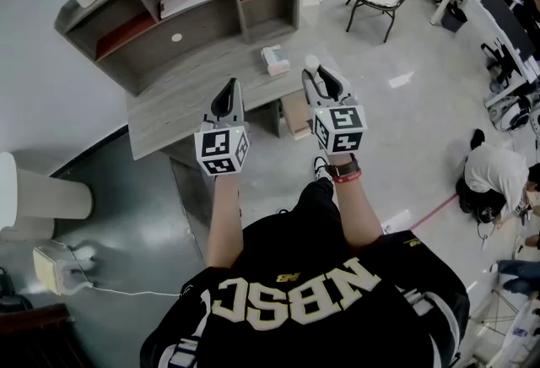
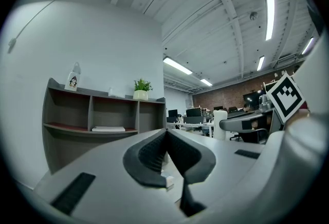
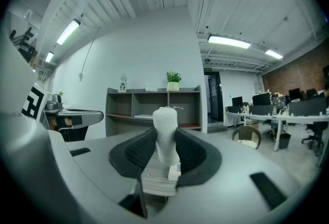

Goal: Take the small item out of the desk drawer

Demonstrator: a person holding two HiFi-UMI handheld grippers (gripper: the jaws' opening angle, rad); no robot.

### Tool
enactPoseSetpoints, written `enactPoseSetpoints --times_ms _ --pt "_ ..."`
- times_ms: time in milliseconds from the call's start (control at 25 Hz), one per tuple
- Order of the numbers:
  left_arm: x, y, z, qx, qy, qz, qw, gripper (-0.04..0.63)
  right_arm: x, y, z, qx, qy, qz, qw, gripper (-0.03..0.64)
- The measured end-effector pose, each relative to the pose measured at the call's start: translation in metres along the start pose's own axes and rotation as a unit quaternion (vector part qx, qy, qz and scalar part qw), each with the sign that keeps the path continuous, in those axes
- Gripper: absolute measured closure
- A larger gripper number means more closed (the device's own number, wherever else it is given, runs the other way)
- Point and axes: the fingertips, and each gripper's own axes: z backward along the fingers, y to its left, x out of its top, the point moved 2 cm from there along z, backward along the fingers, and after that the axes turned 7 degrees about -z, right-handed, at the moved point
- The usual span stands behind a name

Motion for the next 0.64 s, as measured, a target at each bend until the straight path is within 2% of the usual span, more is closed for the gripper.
enactPoseSetpoints --times_ms 400,640 --pt "-0.022 -0.002 -0.003 -0.006 0.017 0.012 0.9998 0.583 -0.019 -0.004 -0.003 -0.004 0.018 -0.010 1.000 0.489" --pt "-0.073 -0.012 -0.023 -0.023 0.063 0.012 0.9977 0.583 -0.061 -0.027 -0.021 -0.012 0.052 -0.023 0.998 0.489"
